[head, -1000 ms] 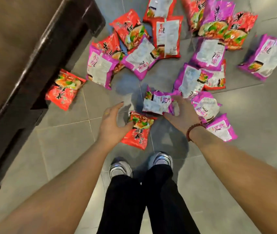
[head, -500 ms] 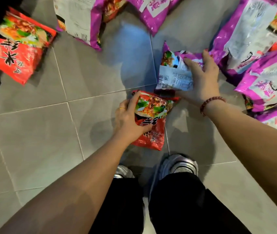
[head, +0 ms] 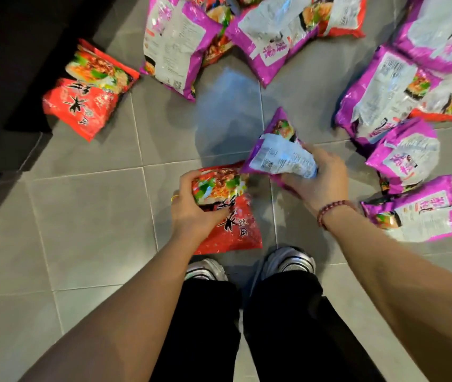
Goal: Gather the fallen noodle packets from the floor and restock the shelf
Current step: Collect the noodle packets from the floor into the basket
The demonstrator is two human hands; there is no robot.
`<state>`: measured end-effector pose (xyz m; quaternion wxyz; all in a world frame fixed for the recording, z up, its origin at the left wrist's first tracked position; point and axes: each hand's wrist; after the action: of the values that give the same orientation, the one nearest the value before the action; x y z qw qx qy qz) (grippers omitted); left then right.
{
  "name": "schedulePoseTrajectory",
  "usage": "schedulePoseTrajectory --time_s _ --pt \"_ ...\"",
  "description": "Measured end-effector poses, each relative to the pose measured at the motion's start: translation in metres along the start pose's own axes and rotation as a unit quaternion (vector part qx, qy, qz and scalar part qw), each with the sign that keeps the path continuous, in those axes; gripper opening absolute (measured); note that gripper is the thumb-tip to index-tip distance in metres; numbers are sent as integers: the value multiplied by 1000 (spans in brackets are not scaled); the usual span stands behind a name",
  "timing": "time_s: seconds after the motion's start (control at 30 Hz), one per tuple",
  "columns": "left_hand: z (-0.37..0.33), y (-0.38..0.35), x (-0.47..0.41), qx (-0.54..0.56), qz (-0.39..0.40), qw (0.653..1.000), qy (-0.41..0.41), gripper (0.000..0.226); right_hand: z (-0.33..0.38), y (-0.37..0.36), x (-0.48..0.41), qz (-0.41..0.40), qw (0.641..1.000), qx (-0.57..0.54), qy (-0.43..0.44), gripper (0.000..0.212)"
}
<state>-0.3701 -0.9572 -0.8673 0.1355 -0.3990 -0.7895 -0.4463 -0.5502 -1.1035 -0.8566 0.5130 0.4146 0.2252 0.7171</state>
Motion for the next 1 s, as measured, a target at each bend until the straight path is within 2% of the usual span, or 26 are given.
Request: schedulePoseTrajectory --time_s 0.1,0.2,0.37,0.5,0.63,0.73,0.87,1.0 --pt "-20 52 27 93 -57 994 28 85 43 27 40 16 998 -57 -10 71" --pt "-51 105 61 167 -81 982 31 88 93 63 75 60 994 -93 -25 69" --pt "-114 198 126 245 -110 963 19 83 189 149 117 85 980 -176 -48 45" --pt "-164 263 186 278 -133 951 -6 83 253 214 148 83 979 -187 11 41" --pt "-197 317 254 307 -175 935 -14 84 318 269 184 155 964 -199 86 35" --pt "-207 350 308 327 -229 917 -14 84 356 305 216 206 948 -202 135 39" --pt "-216 385 387 361 -316 878 -12 87 393 337 263 284 920 -191 193 50" --pt "-205 407 449 386 -400 831 17 93 423 348 311 350 887 -195 230 44"
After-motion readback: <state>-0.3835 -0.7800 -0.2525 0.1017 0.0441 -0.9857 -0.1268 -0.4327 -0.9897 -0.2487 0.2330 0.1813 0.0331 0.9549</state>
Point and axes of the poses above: each hand's wrist, its own x-axis away from the middle knuckle, its own y-axis out of the back of the hand, z = x × y, and after that the axes turned 8 degrees about -z, right-handed
